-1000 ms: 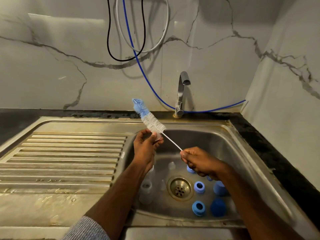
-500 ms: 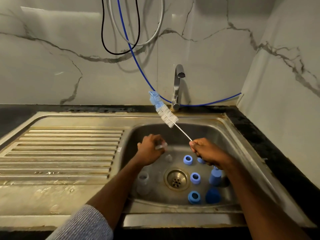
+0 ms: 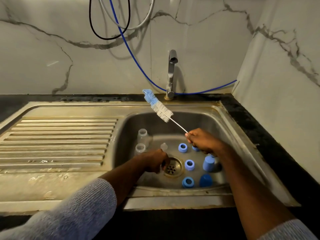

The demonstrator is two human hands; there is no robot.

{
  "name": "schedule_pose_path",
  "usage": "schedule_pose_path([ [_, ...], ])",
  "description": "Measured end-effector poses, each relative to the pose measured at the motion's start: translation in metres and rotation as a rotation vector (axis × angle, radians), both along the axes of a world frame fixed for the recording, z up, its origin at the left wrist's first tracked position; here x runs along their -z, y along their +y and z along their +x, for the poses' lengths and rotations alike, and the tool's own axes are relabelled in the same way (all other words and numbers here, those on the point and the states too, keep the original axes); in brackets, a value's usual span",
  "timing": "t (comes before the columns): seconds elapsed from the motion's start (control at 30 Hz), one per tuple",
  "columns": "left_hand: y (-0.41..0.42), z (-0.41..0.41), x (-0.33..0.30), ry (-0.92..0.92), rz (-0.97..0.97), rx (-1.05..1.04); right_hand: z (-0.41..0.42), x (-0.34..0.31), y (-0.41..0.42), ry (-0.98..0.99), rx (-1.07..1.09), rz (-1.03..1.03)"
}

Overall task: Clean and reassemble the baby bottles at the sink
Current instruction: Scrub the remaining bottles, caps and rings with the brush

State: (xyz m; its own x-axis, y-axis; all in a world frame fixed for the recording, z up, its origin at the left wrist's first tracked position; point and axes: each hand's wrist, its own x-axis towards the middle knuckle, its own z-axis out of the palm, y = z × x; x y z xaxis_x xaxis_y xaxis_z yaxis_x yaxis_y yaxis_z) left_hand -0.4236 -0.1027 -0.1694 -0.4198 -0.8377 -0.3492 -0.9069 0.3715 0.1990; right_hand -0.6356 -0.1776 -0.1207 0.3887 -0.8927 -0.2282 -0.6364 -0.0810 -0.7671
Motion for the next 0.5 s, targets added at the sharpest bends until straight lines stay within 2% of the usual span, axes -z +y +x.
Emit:
schedule_pose_path([
  [0.3, -0.001, -0.011, -0.003, -0.101, 0.131, 0.097, -0.004, 0.003, -0.007, 0.018, -0.017, -0.013],
  [0.5, -0.001, -0.009, 0.000, -0.062, 0.118, 0.058, -0.013, 0.004, -0.013, 0.016, 0.011, -0.003],
])
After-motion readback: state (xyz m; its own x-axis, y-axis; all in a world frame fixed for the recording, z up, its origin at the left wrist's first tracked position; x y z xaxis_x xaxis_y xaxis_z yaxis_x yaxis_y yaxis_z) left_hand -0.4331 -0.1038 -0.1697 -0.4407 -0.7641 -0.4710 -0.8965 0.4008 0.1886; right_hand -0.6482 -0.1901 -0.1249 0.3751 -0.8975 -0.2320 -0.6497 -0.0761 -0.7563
